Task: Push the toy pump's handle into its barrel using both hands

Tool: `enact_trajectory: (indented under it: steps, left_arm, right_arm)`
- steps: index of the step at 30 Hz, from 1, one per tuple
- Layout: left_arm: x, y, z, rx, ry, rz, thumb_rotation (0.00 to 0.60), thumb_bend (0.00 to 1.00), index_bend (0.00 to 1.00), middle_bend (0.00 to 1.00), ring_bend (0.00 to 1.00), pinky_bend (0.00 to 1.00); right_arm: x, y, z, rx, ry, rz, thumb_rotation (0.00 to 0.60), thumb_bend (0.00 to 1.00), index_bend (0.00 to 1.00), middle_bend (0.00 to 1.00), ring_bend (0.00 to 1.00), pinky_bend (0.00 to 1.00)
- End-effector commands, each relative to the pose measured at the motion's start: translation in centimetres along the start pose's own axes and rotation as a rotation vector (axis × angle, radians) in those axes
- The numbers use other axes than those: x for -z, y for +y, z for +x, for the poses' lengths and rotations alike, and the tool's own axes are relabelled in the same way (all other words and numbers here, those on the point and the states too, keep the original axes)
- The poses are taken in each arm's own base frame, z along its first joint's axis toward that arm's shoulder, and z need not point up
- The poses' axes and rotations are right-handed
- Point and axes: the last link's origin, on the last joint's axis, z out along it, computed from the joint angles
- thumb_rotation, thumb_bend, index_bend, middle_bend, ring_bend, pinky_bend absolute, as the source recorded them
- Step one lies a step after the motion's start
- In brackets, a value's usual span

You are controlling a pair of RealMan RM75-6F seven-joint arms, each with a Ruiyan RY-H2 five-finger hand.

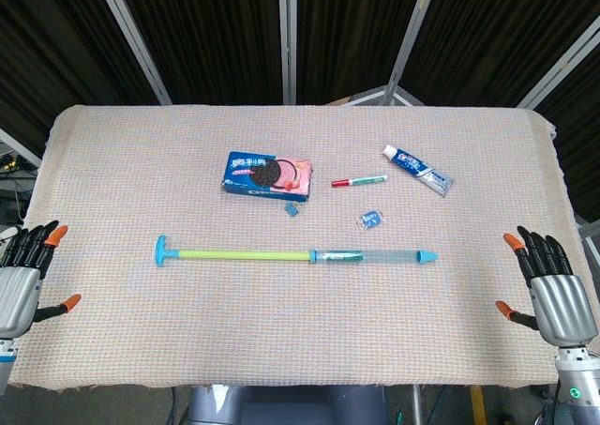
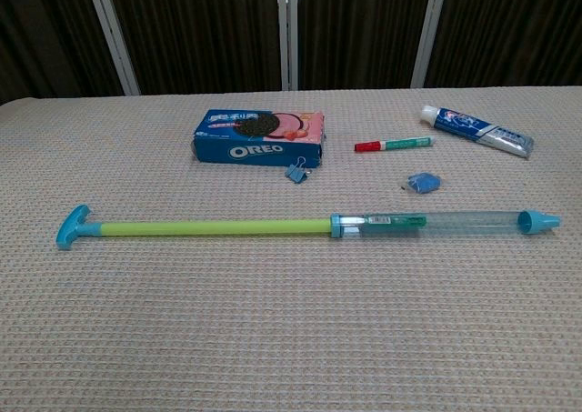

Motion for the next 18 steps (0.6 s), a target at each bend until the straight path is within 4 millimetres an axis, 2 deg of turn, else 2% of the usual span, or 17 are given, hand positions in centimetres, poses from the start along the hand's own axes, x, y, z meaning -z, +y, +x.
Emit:
enact_trajectory:
  steps: [1,8,9,10,11,12,13,14,16,18]
  left_arm:
    - [0.0,-0.1,0.0,0.002,-0.003,0.0,0.6,0.0,0.0,0.0,0.0,0.0]
    - [-0.1,-0.1,-0.1,0.004,-0.011,-0.001,0.6,0.0,0.0,0.0,0.0,0.0]
    - [-0.1,-0.1,-0.1,0.003,-0.01,-0.002,0.6,0.0,0.0,0.0,0.0,0.0]
    - [-0.1,-0.1,-0.1,0.001,-0.009,-0.004,0.6,0.0,0.0,0.0,0.0,0.0]
    - [-0.2,-0.1,-0.1,-0.002,-0.009,-0.007,0.6,0.0,0.0,0.0,0.0,0.0]
    - [-0.3,-0.1,-0.1,-0.005,-0.011,-0.008,0.6,0.0,0.0,0.0,0.0,0.0]
    - [-0.6,-0.1,-0.4,-0.017,-0.024,-0.007,0.6,0.0,0.0,0.0,0.0,0.0]
    - [-0.7,-0.1,-0.5,-0.019,-0.027,-0.006,0.6,0.0,0.0,0.0,0.0,0.0]
    - [-0.8,-0.1,-0.7,-0.021,-0.031,-0.006,0.6,0.0,0.0,0.0,0.0,0.0]
    - [-0.9,-0.1,-0.9,-0.016,-0.037,-0.006,0.6,0.0,0.0,0.0,0.0,0.0]
  right_arm:
    - [0.1,0.0,-0.2,0.002,-0.006,0.001,0.6,0.0,0.0,0.0,0.0,0.0]
    - [0.1,-0.1,-0.8,0.006,-0.023,0.006,0.6,0.0,0.0,0.02,0.0,0.0]
    - [0.0,-0.2,-0.9,0.004,-0.028,0.008,0.6,0.0,0.0,0.07,0.04,0.0]
    - [-0.3,-0.2,-1.1,0.0,-0.036,0.009,0.6,0.0,0.0,0.21,0.18,0.02]
    - [-0.8,-0.4,-1.3,-0.008,-0.047,0.013,0.6,0.0,0.0,0.4,0.37,0.12]
    - [-1.4,-0.6,-1.6,-0.006,-0.064,0.023,0.6,0.0,0.0,0.54,0.52,0.23]
    - [-3.8,-0.9,-2.5,0.009,-0.137,0.044,0.6,0.0,0.0,0.69,0.7,0.47]
    - [-4.6,-1.0,-2.8,0.009,-0.162,0.044,0.6,0.0,0.0,0.8,0.82,0.71]
    - [-6.1,-1.4,-3.3,0.006,-0.213,0.038,0.6,0.0,0.0,0.9,0.93,0.94]
    - [-7.7,-2.0,-4.1,-0.004,-0.271,0.032,0.6,0.0,0.01,0.97,0.99,1.0]
